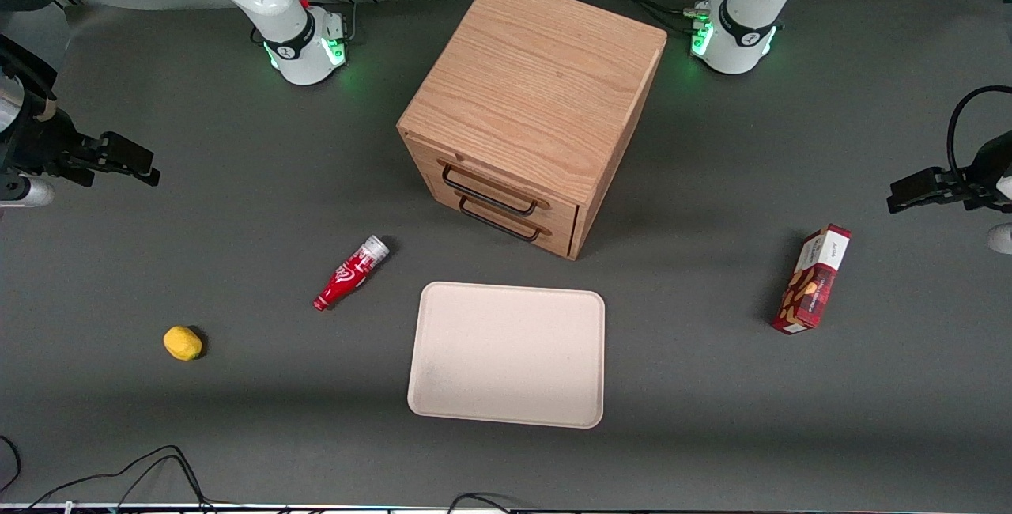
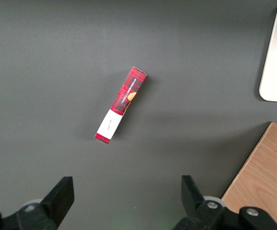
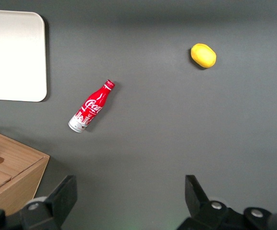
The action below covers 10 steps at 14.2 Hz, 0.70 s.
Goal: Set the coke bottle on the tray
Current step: 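Move the open right gripper over the red Coca-Cola bottle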
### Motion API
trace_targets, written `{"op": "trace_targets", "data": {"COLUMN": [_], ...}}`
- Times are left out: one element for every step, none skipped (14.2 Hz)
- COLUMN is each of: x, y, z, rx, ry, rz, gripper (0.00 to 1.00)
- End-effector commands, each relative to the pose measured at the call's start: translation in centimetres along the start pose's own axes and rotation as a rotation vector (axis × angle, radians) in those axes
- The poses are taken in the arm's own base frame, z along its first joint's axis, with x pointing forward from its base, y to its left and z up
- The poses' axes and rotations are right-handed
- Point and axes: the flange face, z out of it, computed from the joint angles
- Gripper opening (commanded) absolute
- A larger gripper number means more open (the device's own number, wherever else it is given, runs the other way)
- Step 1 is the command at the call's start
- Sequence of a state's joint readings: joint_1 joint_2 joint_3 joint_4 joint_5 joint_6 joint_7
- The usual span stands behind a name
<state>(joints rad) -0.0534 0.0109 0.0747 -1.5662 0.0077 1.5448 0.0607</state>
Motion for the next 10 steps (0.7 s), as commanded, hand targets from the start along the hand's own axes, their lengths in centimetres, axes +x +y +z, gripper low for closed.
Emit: {"op": "trace_targets", "data": {"x": [0.3, 0.4, 0.5, 0.9, 1.2, 1.6, 2.2, 2.7, 3.3, 3.8], "y": [-0.2, -0.3, -0.3, -0.2, -0.3, -0.5, -1.2, -2.3, -2.8, -4.5], "z": [-0.5, -0.5, -0.3, 0.2, 0.9, 1.4, 2.2, 2.9, 4.1, 5.4], "rx": [-0.010, -0.012, -0.010, -0.005, 0.006, 0.008, 0.019, 0.046, 0.063, 0.067], "ry": [-0.010, -0.008, -0.012, -0.021, -0.031, -0.031, -0.037, -0.040, -0.047, -0.059], "rz": [-0.014, -0.013, -0.008, -0.005, -0.004, -0.003, 0.029, 0.088, 0.150, 0.193], "gripper": [1.00, 1.00, 1.00, 1.00, 1.00, 1.00, 1.00, 1.00, 1.00, 1.00]}}
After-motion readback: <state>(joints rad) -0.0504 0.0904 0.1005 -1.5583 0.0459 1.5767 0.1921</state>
